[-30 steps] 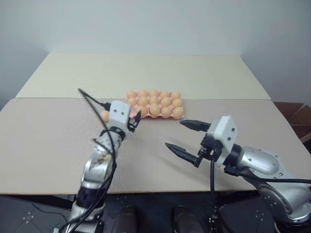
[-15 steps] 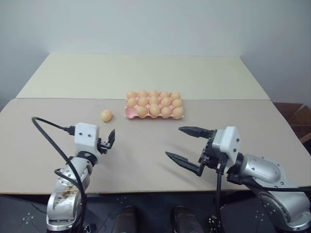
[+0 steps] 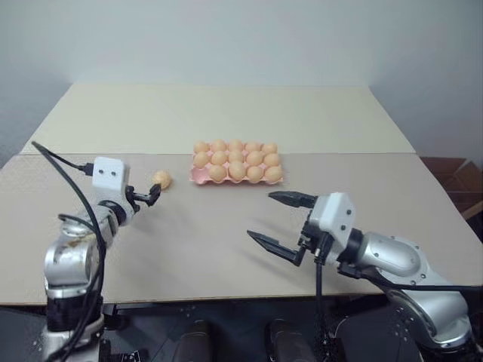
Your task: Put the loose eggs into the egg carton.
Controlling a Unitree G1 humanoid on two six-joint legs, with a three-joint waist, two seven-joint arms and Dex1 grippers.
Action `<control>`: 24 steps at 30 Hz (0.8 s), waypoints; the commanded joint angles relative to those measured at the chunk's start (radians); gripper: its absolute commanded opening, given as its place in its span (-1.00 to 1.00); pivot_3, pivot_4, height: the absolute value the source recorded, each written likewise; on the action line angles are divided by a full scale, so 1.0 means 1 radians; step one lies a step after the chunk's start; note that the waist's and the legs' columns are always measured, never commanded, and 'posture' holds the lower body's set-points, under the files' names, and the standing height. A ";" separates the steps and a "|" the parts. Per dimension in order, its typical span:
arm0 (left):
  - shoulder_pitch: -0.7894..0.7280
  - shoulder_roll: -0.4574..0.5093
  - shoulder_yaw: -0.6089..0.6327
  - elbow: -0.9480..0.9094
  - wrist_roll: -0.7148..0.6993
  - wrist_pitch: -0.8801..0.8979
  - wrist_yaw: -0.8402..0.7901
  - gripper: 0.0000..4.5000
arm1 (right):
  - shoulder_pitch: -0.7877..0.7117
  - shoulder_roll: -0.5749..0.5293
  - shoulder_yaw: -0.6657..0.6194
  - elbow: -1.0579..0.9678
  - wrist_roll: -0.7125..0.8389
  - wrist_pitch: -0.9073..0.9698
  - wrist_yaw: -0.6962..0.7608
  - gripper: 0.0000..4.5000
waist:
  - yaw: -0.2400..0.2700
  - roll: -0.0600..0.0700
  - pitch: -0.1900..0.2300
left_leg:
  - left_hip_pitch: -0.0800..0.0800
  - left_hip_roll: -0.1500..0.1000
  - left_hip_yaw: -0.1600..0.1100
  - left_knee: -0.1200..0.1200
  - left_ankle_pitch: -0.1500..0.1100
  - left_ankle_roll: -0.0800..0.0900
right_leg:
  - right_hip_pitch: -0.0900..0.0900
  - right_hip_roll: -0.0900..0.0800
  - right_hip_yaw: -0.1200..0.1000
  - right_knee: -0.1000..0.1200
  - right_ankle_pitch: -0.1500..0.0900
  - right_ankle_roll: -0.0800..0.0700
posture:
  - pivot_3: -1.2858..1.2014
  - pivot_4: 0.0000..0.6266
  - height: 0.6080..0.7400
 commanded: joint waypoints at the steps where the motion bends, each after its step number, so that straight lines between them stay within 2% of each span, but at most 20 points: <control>1: -0.103 0.041 -0.018 0.153 -0.020 -0.020 -0.068 0.99 | -0.059 0.030 0.035 -0.010 -0.024 0.032 -0.039 1.00 | 0.000 0.000 0.000 | 0.000 0.000 0.000 0.000 0.000 0.000 | 0.000 0.000 0.000 0.000 0.000 0.000 | 0.03 -0.52 1.00; 7: -0.240 0.096 -0.128 0.395 0.013 -0.113 -0.190 0.99 | -0.105 0.051 0.068 -0.004 -0.052 0.047 -0.044 1.00 | 0.003 0.000 0.000 | -0.002 0.000 0.000 0.000 0.000 0.000 | -0.001 0.000 -0.001 -0.001 0.000 0.000 | 0.03 -0.52 1.00; 13: -0.339 0.102 -0.232 0.599 0.076 -0.223 -0.267 0.99 | -0.130 0.052 0.078 0.005 -0.065 0.045 -0.025 1.00 | 0.003 0.000 0.000 | -0.002 0.000 0.000 0.000 0.000 0.000 | -0.001 0.000 -0.001 0.000 0.000 0.000 | 0.03 -0.52 1.00; 18: -0.404 0.080 -0.249 0.736 0.113 -0.309 -0.254 0.99 | -0.137 0.058 0.083 0.002 -0.070 0.050 -0.030 1.00 | 0.001 0.000 0.000 | -0.002 0.000 0.000 0.000 0.000 0.000 | -0.002 0.000 -0.001 0.000 0.000 0.000 | 0.03 -0.52 1.00; 23: -0.430 0.068 -0.262 0.796 0.127 -0.346 -0.274 0.99 | -0.143 0.062 0.083 0.002 -0.074 0.053 -0.035 1.00 | 0.001 0.000 0.000 | -0.003 0.000 0.000 0.000 0.000 0.000 | -0.002 -0.001 -0.001 0.000 0.000 0.000 | 0.03 -0.52 1.00; 24: -0.432 0.065 -0.262 0.803 0.130 -0.352 -0.274 0.82 | -0.144 0.063 0.083 0.002 -0.076 0.052 -0.035 1.00 | 0.001 0.000 0.000 | -0.003 0.000 0.000 0.000 0.000 0.000 | -0.002 0.000 -0.001 0.000 0.000 0.000 | 0.03 -0.52 1.00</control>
